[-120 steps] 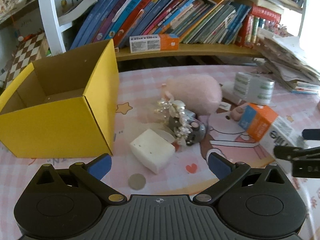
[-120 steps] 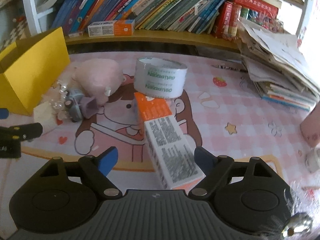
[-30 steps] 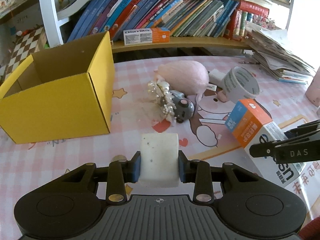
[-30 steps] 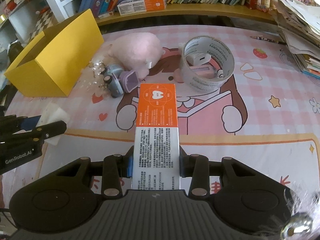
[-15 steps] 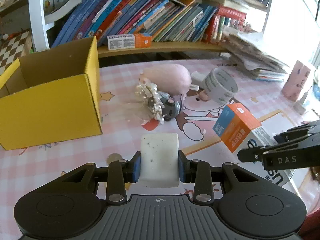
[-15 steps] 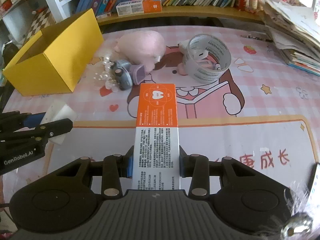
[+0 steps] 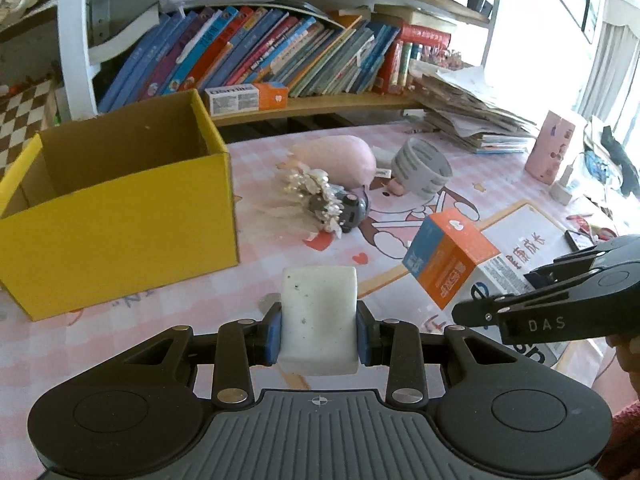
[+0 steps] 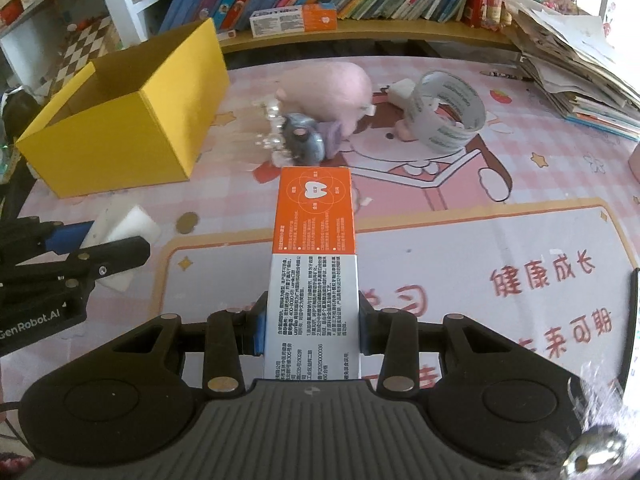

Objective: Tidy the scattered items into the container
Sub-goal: 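Carry the soap bar in the left gripper while the right gripper carries the toothpaste box over the yellow box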

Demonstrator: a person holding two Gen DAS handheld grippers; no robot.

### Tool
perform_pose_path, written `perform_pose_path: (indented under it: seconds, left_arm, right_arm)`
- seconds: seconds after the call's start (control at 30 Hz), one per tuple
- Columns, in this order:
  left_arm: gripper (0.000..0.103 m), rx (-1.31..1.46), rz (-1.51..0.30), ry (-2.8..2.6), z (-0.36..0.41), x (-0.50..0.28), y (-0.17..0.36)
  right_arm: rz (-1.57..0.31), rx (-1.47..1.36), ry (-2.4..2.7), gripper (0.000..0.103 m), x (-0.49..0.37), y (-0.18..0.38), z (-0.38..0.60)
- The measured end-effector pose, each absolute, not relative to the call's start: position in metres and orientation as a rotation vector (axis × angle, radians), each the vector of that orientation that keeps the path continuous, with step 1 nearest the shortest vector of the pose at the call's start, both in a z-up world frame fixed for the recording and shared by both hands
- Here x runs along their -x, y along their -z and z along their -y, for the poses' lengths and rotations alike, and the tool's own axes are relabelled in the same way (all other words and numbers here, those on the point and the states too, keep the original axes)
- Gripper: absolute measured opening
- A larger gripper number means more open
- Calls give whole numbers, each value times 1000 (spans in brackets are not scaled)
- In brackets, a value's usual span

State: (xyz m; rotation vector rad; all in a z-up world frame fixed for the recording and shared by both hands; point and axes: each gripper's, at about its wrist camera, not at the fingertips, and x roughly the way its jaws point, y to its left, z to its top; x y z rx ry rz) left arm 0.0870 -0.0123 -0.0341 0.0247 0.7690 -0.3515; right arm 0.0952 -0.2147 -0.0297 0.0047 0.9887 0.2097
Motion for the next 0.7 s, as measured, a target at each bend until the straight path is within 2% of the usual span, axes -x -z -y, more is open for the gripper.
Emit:
perform_pose_path:
  seconds: [0.7]
  left_arm:
    - [32,67,-669,278,-73,-60,22]
  right_arm:
    - [-919,112,-296,37,-77,17,127]
